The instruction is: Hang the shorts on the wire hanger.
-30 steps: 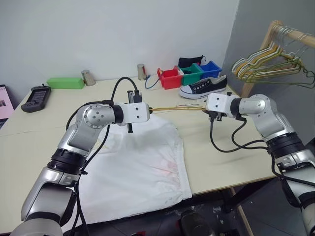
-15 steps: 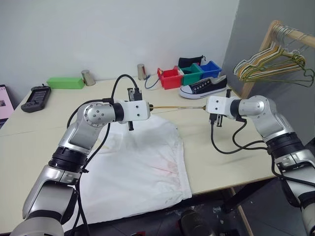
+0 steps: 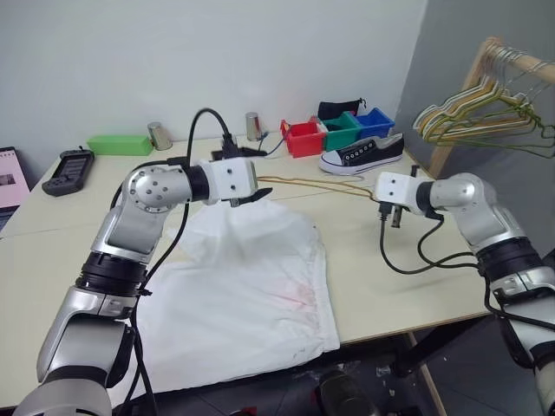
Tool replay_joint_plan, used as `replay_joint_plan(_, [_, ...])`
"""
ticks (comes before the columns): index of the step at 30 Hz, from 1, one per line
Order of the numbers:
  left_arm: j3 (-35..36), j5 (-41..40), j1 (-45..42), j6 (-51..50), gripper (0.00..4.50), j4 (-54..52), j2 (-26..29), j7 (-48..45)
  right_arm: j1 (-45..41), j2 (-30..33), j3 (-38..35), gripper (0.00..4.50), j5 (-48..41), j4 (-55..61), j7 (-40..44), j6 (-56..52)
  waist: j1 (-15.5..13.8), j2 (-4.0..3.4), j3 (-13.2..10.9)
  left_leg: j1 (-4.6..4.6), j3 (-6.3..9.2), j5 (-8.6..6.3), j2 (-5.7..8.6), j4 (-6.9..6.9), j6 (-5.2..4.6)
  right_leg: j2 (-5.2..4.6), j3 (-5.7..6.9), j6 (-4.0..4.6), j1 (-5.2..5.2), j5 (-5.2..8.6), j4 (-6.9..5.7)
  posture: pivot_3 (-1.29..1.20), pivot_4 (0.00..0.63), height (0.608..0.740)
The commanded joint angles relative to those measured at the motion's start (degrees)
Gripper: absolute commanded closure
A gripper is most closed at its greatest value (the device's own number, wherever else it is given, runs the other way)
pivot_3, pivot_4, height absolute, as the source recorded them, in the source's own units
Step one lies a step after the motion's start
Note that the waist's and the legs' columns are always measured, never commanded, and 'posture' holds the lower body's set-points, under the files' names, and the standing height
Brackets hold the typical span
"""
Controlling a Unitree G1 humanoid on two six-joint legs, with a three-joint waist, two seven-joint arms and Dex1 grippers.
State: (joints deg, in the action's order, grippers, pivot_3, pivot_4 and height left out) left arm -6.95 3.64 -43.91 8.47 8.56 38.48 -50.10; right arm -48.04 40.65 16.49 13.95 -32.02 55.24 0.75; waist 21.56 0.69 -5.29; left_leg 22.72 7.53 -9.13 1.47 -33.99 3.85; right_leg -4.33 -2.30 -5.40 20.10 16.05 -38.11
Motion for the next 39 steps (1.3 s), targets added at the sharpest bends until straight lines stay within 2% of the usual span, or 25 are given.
replay_joint_plan(1, [6.7,-7.0,-0.4,-6.7,0.01,-3.5,-2.0,3.7,1.6,3.4,-4.4,4.50,-5.2,0.5,6.4,-6.5,-0.1,0.00,0.0,-0.01,-0.01,0.00,0.02,0.00,0.00,-0.02,-0.01,0.00,0.00,0.00,-0.01,-0.29,0.006,0.740])
replay_joint_plan(4, [9.6,-12.0,4.9,-13.7,0.01,-8.8,-2.8,4.0,5.0,6.0,-7.0,4.50,-12.4,4.1,16.1,-20.7,0.3,-0.09,0.1,-0.06,-0.03,0.00,-0.01,-0.01,0.00,-0.01,-0.01,0.00,-0.01,0.00,-0.04,-0.29,0.010,0.740])
replay_joint_plan(8, [10.8,-19.6,16.4,-25.4,0.01,-20.1,-4.9,5.0,12.2,13.3,-7.2,4.50,-21.4,11.9,30.8,-38.2,0.3,-0.50,0.3,-0.11,-0.03,-0.01,-0.04,0.01,-0.01,0.02,-0.01,-0.01,-0.10,0.01,-0.02,-0.29,0.016,0.740])
replay_joint_plan(13, [10.9,-24.4,28.7,-34.0,0.01,-29.7,-4.8,5.2,20.9,22.1,-5.4,4.50,-32.2,21.9,37.1,-57.2,0.2,-0.47,0.3,-0.11,-0.07,-0.02,-0.06,-0.07,-0.01,0.02,-0.02,0.01,-0.11,0.02,-0.04,-0.28,0.023,0.740])
replay_joint_plan(17, [11.2,-27.0,37.7,-37.1,0.01,-36.8,-2.9,3.7,31.4,30.8,-3.6,4.50,-42.5,32.8,37.3,-66.6,-0.8,-0.45,0.4,-0.22,-0.20,-0.05,-0.17,-0.05,0.00,0.03,-0.01,0.58,-0.24,0.34,0.00,-0.27,0.034,0.740])
replay_joint_plan(21, [11.2,-28.8,43.8,-38.3,0.01,-41.8,-1.4,3.4,40.2,34.3,-6.0,4.50,-49.9,40.1,35.9,-73.3,-1.2,-0.32,0.3,-0.21,-0.40,-0.19,-0.23,-0.05,-0.16,0.03,-0.05,0.68,-0.18,0.40,0.06,-0.27,0.044,0.740])
replay_joint_plan(23, [11.7,-29.7,45.8,-39.1,0.01,-43.4,-1.0,3.7,44.0,34.8,-7.8,4.50,-52.9,42.3,34.1,-75.4,-1.5,-0.18,0.2,-0.19,-0.49,-0.39,-0.27,-0.05,0.14,0.02,-0.07,0.69,-0.16,0.41,0.10,-0.27,0.052,0.740])
replay_joint_plan(28, [13.9,-32.4,49.3,-41.3,0.01,-45.9,0.4,3.7,51.8,34.6,-12.5,4.50,-57.6,46.7,30.3,-77.2,-2.3,0.28,-0.1,-0.19,-0.62,-0.44,-0.39,-0.06,0.17,0.00,-0.02,0.84,0.11,0.52,0.19,-0.27,0.064,0.740])
replay_joint_plan(34, [14.1,-34.4,50.4,-43.2,0.01,-47.9,1.1,4.4,54.9,30.8,-15.1,4.50,-61.2,49.2,24.7,-79.8,-2.5,0.70,-0.4,-0.06,-1.14,-0.50,-0.74,-0.07,0.23,-0.04,0.04,0.86,0.17,0.54,0.46,-0.29,0.074,0.740])
replay_joint_plan(39, [18.5,-37.4,51.4,-44.4,0.01,-46.6,2.6,3.4,56.3,29.8,-16.7,4.50,-61.5,46.6,22.5,-78.7,-2.5,0.67,-0.6,0.15,-1.44,-0.51,-1.04,-0.05,0.23,0.01,0.13,0.86,0.17,0.53,0.84,-0.31,0.076,0.740])
